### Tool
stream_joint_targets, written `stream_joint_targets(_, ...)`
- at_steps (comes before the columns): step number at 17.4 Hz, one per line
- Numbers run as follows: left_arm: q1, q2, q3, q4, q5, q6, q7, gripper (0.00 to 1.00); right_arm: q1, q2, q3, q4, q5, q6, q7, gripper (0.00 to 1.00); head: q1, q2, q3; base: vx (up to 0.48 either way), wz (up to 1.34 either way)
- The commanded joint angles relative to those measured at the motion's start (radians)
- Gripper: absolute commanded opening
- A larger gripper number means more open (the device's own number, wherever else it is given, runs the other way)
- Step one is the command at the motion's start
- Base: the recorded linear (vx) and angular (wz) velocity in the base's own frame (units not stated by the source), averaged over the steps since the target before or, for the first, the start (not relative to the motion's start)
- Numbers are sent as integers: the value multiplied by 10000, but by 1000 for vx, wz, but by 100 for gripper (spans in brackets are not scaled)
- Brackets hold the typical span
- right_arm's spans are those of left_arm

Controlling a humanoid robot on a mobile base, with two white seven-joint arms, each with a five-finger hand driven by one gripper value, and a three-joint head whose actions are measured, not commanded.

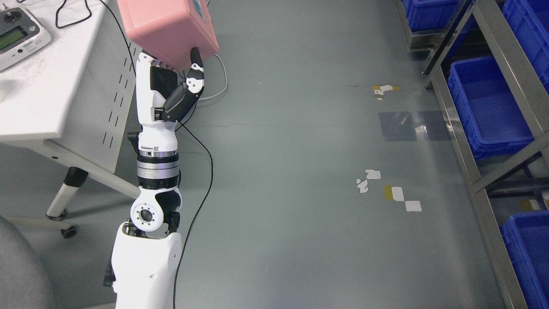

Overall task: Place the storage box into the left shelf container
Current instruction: 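Carry the pink box in the left hand while turning toward the shelf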

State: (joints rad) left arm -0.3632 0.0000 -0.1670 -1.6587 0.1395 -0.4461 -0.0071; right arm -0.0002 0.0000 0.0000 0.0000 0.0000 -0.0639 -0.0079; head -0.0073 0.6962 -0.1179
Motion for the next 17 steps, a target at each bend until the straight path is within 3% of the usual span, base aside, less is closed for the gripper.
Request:
stream_joint_targets(1, 27, 174, 166, -118, 1, -3, -6, 6, -59, -175, -30, -174, -16, -5, -44, 100, 0, 0, 0, 417, -93)
stream_joint_targets(8, 118, 174, 29, -87, 62, -3, -6, 6, -59, -175, -30, -174, -16, -5, -59, 100, 0, 0, 0, 386, -127)
stream_joint_targets(13, 1253, 174, -616, -87, 93, -555, -21, 6, -59, -175, -30, -174, -16, -5, -59, 100, 0, 0, 0, 411, 123)
stream_joint_targets(17, 1300, 174, -570, -57, 109, -540, -21, 6, -59, -175, -30, -174, -16, -5, -44, 100, 0, 0, 0, 429, 219)
